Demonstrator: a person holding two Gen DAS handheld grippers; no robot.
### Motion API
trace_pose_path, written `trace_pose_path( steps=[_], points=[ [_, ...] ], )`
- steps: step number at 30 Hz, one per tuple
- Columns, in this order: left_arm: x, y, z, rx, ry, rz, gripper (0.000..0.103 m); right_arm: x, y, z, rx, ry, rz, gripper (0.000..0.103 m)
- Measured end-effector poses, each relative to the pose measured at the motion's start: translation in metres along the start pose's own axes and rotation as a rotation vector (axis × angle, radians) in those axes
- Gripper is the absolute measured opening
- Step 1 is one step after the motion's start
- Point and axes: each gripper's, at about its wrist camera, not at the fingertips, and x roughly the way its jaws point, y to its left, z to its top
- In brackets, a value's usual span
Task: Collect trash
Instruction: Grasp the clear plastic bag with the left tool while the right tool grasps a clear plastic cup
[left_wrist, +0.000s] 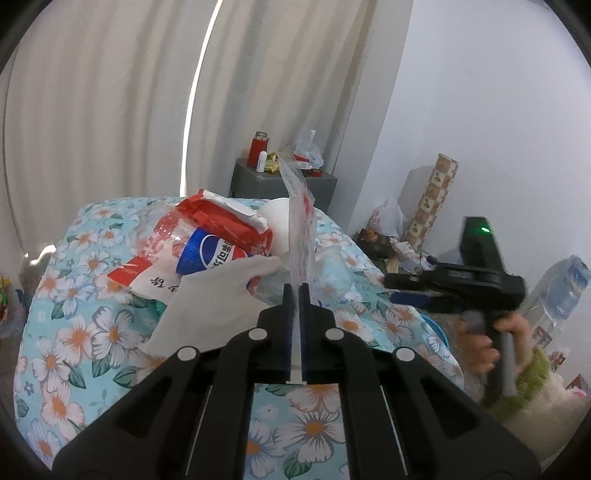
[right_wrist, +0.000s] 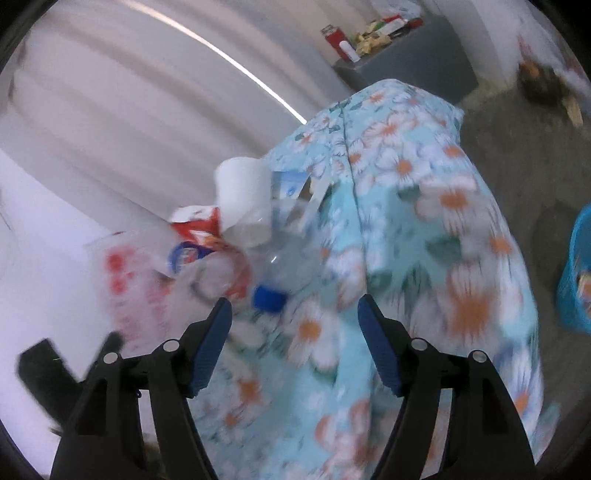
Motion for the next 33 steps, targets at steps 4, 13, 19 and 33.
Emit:
trace_pose_path(
  steps=[4,13,19,33],
  points=[
    [0.0,0.006,-0.001,-0.027,0.004,-0.002,0.001,0.03,0.011,0.023,-0.084,0.027,-0.024,0.072],
    [0.005,0.013,0.0,-0.04,0.01,-0.006,0.001,0.068,0.01,0.036,-0.075,0.092,0.013,0.073],
    [0.003,0.008,0.005,-0.031,0.008,0.002,0.001,0.06,0.007,0.028,-0.033,0.096,0.058,0.062],
    [0.005,-0.006,0.009,0.002,0.013,-0.001,0.001,0.003,-0.027,-0.019,0.142,0.092,0.115,0.059]
  ],
)
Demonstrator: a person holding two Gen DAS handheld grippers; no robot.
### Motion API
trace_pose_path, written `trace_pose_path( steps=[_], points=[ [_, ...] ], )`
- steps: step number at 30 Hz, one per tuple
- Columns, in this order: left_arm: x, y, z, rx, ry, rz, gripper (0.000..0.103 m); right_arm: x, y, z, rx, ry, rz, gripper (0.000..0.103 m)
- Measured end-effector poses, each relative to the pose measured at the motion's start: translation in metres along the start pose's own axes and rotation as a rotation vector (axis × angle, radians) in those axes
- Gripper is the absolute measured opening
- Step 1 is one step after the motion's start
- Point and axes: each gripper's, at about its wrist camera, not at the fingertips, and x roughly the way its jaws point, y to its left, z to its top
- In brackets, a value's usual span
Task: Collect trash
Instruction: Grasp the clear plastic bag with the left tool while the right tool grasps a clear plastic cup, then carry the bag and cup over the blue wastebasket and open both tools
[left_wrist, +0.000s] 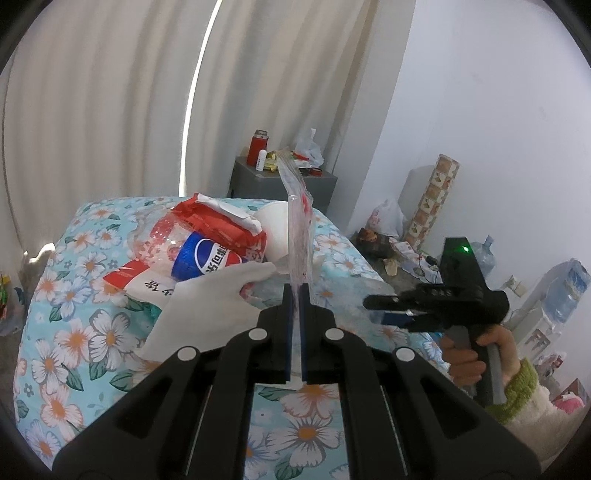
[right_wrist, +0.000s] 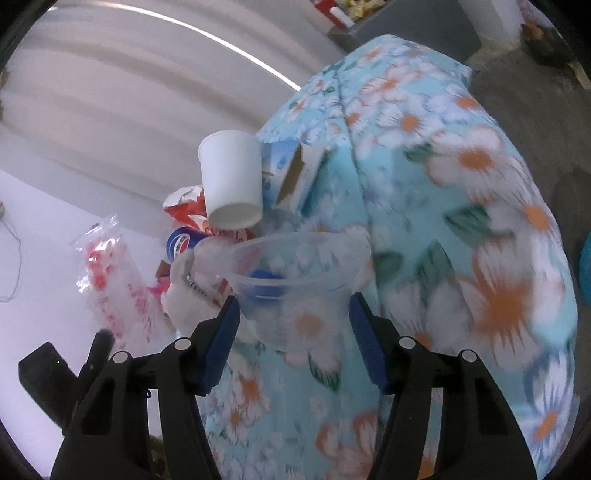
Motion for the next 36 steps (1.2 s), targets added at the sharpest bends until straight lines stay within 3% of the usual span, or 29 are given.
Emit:
trace_pose_path(
  steps=[11,21,29,36],
  points=[
    [0.004,-0.015,0.004,0.022,-0.001,-0.01,0.001,-0.035,-0.024,-0.022,0.126,-0.063,0.16,0.059],
    [0.007,-0.047,0.014,0.078,-0.008,-0.056,0.001,-0.078,-0.034,-0.033,0.164,-0.153,0.265,0.059],
    [0.022,-0.094,0.022,0.14,0.001,-0.133,0.001,-0.136,-0.052,-0.045,0.182,-0.279,0.292,0.059],
    [0.065,-0.153,0.025,0.2,0.077,-0.233,0.001,-0.199,-0.09,-0.062,0.24,-0.434,0.265,0.059]
  ],
)
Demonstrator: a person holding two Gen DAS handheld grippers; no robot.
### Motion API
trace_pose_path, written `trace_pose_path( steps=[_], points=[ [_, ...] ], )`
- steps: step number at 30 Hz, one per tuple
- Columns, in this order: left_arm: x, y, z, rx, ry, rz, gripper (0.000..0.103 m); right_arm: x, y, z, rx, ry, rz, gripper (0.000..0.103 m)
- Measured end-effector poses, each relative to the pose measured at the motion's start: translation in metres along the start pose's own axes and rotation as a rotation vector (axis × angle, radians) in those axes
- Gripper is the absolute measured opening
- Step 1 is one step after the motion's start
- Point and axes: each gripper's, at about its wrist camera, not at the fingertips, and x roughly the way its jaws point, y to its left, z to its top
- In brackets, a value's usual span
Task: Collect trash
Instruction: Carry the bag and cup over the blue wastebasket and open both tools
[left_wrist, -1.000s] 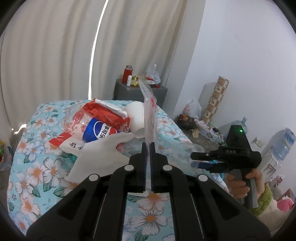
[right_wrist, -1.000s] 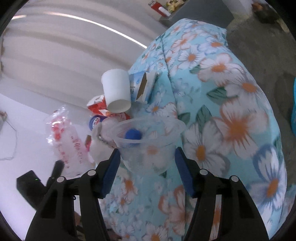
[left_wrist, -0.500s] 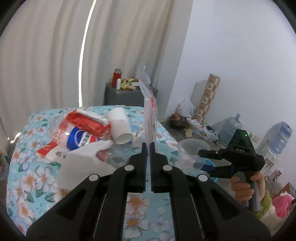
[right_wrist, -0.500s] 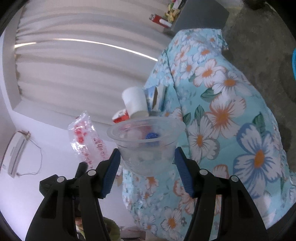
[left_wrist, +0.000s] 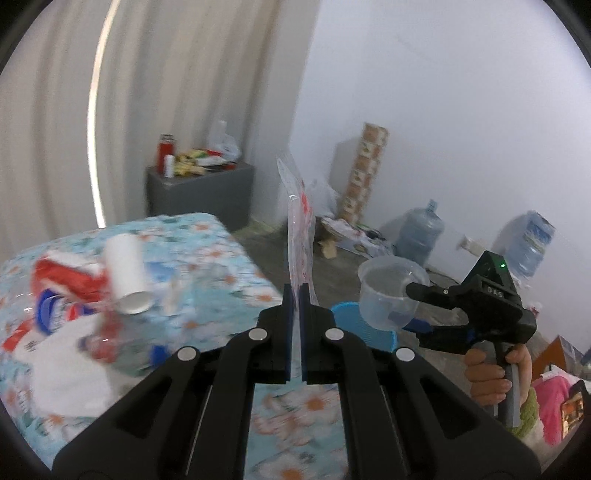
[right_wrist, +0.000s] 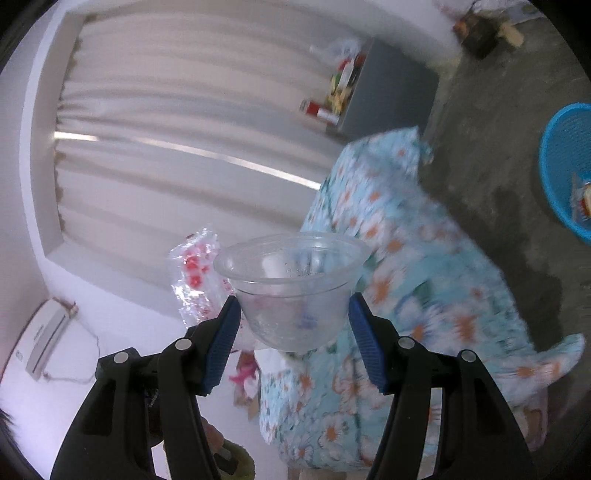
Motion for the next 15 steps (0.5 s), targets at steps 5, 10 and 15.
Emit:
trace_pose_path(
  steps=[5,10,15],
  points=[
    [0.062,-0.042,0.009,0.054,0.094,-0.085,0.001,-0.061,-0.035,0.016,0.058,-0.153,-0.08,0.059],
    [0.148,-0.089,0.01,0.1,0.235,-0.157,0.001,-0.111,-0.094,0.029,0.201,-0.287,-0.238,0.059],
    [0.238,-0.133,-0.007,0.17,0.383,-0.171,0.002,-0.126,-0.154,0.041,0.33,-0.33,-0.312,0.06]
  ],
)
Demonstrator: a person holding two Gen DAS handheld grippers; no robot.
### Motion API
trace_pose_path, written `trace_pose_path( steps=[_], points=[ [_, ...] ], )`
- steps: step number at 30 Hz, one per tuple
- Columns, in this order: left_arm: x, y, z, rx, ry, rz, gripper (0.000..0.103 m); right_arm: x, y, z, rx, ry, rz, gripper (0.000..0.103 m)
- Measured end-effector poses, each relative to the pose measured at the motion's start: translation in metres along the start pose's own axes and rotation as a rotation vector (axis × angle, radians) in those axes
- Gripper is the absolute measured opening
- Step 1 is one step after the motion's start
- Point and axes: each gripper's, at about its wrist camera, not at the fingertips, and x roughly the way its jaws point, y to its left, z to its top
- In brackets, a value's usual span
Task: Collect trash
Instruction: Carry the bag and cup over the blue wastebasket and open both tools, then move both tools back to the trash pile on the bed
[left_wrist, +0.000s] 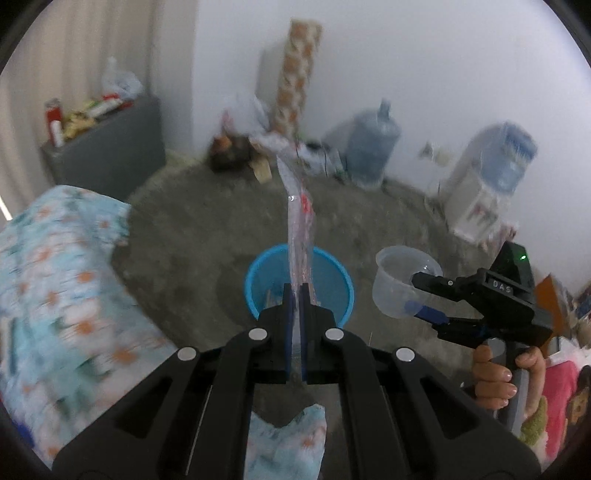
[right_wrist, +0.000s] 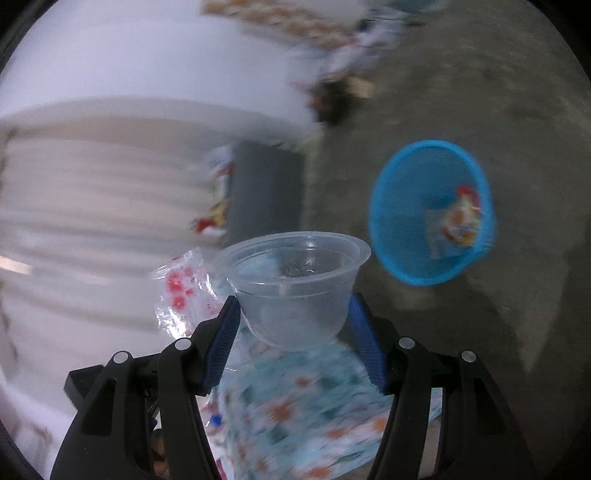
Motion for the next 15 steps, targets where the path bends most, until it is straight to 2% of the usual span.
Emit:
trace_pose_path(
  steps=[2,5,6,7,8,9,11,13,15],
  points=[
    [0.037,-0.006,0.008,0.018,0.052,0.0,0.002,0.013,-0.015,0.012,0.04,-0.004,-0.029,0.06],
    [0.078,-0.012,0.02,0.039,0.087,0.007,0.004,0.04,-0.033,0.033,0.082,-0.001,-0.059,0.062],
    [0.097,-0.013,0.024,0.042,0.109,-0.01,0.013,0.051,-0.041,0.04,0.098,-0.005,-0.071,0.064],
    [0.117,-0.013,0.027,0.042,0.139,-0.008,0.023,0.066,-0.052,0.051,0.104,-0.002,-0.083,0.077],
    [0.131,-0.01,0.03,0.032,0.155,0.004,0.046,0.077,-0.06,0.056,0.11,0.006,-0.11,0.082],
    [0.145,-0.007,0.032,0.013,0.163,0.025,0.054,0.089,-0.075,0.063,0.136,0.018,-0.168,0.084],
    [0.162,0.001,0.032,-0.019,0.172,0.089,0.053,0.1,-0.103,0.069,0.211,0.039,-0.239,0.084],
    [0.165,0.01,0.032,-0.07,0.176,0.108,0.054,0.102,-0.115,0.063,0.249,0.042,-0.237,0.084],
    [0.155,0.017,0.03,-0.11,0.166,0.089,0.057,0.096,-0.117,0.053,0.234,0.022,-0.211,0.084]
  ],
)
